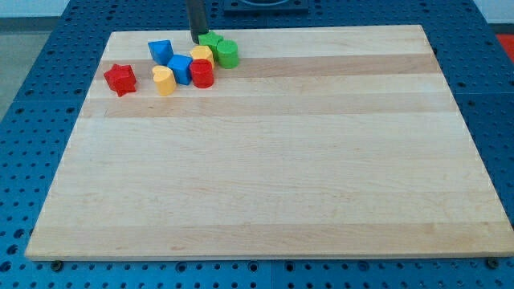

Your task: Slide the triangle on top of blue cube

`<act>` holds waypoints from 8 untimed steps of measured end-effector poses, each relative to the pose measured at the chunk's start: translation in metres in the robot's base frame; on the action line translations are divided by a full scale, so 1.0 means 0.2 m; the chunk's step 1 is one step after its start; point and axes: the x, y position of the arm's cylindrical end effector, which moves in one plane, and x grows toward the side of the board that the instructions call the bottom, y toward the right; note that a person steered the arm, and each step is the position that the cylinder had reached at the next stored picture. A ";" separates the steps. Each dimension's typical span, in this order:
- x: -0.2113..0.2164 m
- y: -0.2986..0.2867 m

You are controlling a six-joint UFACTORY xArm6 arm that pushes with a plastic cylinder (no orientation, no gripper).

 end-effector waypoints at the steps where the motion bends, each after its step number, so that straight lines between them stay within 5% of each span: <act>1: 0.05 -0.01; 2: 0.16 0.00; 4: -0.11 -0.09; 6: -0.11 -0.53; 8: 0.16 -0.55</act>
